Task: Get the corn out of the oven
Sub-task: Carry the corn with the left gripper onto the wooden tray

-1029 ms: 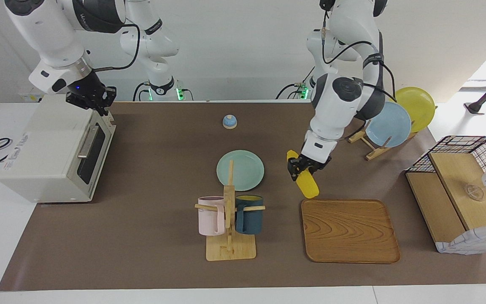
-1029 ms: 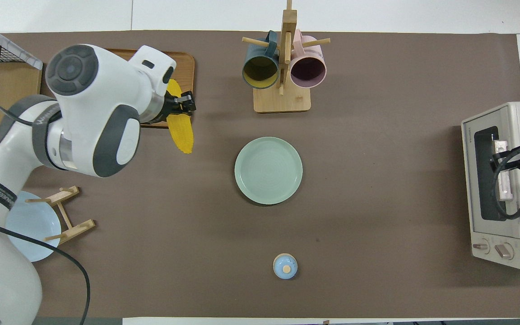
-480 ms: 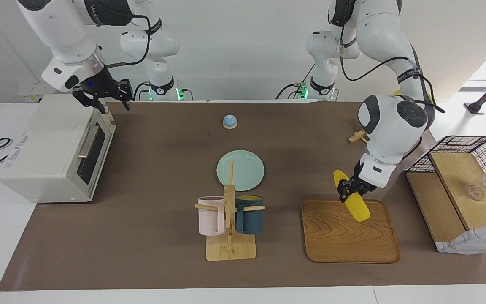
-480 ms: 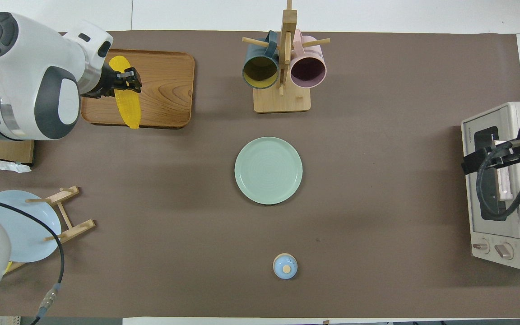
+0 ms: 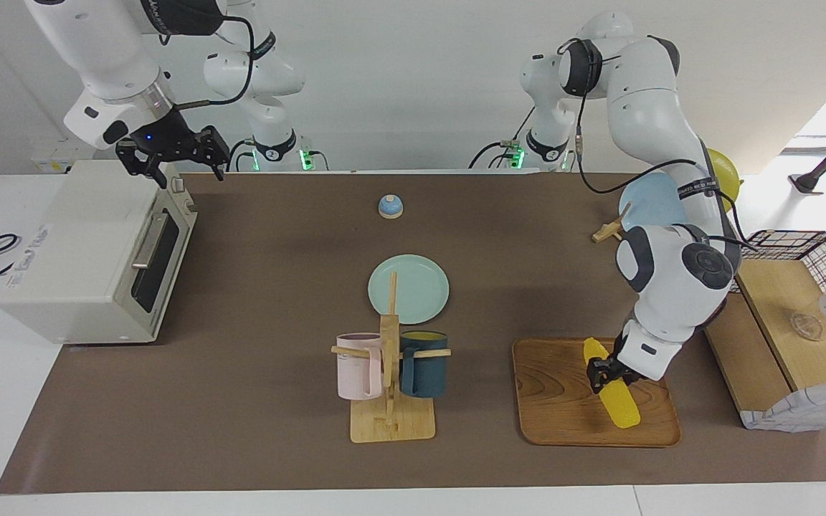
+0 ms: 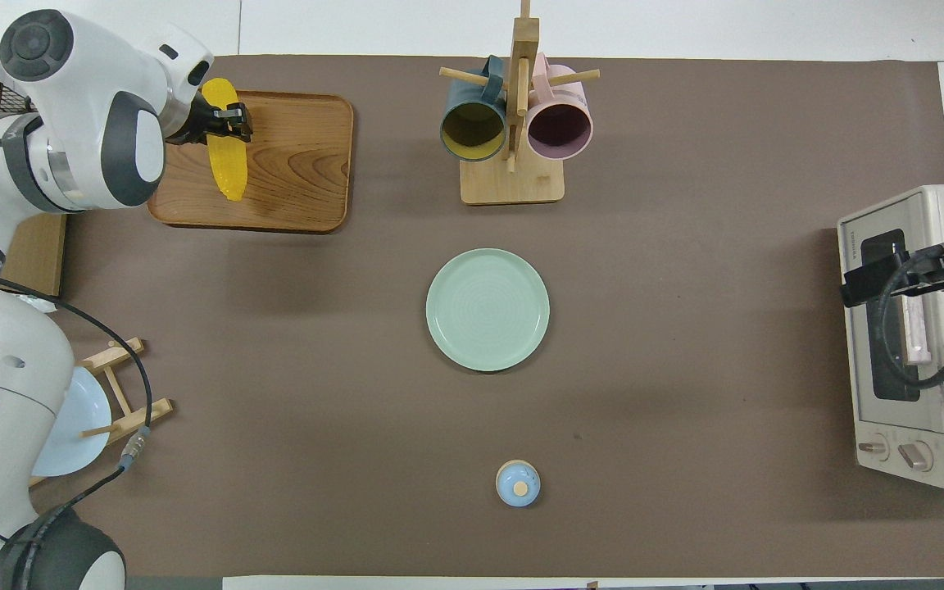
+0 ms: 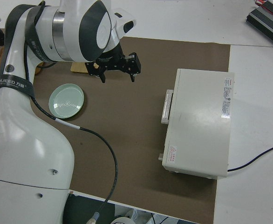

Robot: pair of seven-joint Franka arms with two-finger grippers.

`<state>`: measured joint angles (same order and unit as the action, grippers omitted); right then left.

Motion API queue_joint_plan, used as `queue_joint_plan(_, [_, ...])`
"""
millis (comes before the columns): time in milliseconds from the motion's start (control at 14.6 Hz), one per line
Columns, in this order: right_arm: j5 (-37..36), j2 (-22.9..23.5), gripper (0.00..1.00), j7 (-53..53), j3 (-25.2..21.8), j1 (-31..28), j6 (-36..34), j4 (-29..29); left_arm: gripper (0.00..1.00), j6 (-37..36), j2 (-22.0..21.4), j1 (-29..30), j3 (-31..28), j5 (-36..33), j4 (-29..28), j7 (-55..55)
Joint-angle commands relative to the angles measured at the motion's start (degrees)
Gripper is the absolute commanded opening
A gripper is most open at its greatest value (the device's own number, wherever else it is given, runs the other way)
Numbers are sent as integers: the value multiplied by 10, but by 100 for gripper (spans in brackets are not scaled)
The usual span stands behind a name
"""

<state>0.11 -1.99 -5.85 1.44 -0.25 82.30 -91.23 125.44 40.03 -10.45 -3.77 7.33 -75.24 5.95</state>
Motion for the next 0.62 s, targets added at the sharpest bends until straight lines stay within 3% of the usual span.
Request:
queue_joint_plan(0, [10,21,100,24,1,-3,-11,18,0,19,22,2,5,2,10,-11])
queue_joint_plan(412, [-16,26,100,26,-3,17,-7,20,0,37,36,1,4,1,10,-24])
queue_joint_plan(480, [-16,26,100,26,-3,17,-8,20,60,37,35,0,4,1,9,-33])
queue_joint_plan(549, [-9,24,100,26,-3,13,-10,20,100,31,34,-1,4,2,9,-34])
